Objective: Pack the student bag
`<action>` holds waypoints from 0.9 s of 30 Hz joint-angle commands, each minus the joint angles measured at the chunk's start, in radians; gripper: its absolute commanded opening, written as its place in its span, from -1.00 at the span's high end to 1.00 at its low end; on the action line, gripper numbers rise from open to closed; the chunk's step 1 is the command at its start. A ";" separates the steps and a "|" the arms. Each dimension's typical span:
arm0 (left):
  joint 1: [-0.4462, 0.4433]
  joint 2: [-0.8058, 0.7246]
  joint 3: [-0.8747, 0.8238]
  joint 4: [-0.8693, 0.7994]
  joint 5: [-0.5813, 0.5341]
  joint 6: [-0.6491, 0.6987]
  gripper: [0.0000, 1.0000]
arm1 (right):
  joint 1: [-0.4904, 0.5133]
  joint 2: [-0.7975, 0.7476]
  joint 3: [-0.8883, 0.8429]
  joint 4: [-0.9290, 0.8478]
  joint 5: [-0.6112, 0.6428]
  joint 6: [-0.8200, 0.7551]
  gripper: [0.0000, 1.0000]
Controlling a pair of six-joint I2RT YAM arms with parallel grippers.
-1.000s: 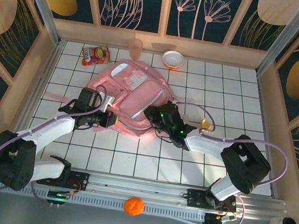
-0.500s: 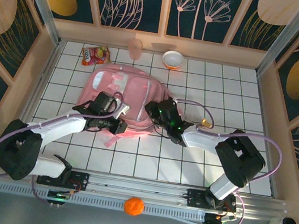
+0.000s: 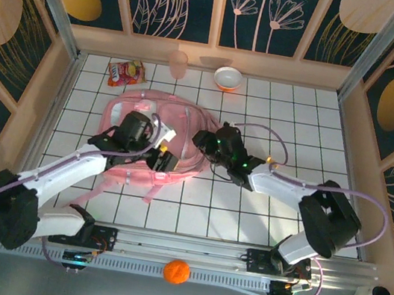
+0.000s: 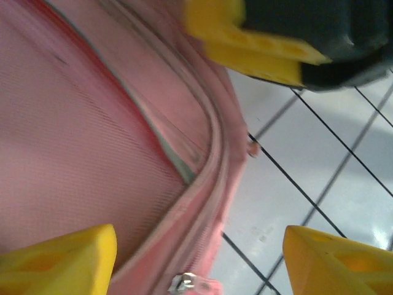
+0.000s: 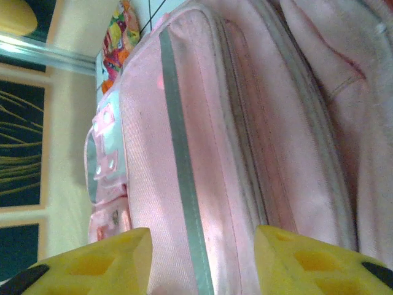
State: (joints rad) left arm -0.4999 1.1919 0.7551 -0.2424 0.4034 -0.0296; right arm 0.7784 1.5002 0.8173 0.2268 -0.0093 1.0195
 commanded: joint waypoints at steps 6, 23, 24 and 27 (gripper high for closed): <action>0.061 -0.162 -0.054 -0.157 -0.234 0.583 -0.55 | -0.001 -0.187 -0.045 -0.198 -0.013 -0.217 -0.03; 0.018 -0.139 -0.251 0.052 -0.369 0.904 -0.03 | 0.174 -0.149 -0.161 -0.023 -0.152 -0.180 0.08; 0.018 -0.145 -0.248 0.049 -0.343 0.894 0.15 | 0.185 -0.130 -0.155 -0.023 -0.152 -0.172 0.12; 0.016 -0.163 -0.237 0.020 -0.264 0.885 0.61 | 0.207 -0.042 -0.121 -0.025 -0.185 -0.167 0.19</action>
State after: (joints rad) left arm -0.4789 1.0496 0.5007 -0.2497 0.0765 0.8562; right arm 0.9653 1.3968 0.6746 0.1734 -0.1593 0.8253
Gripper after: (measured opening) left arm 0.223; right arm 0.409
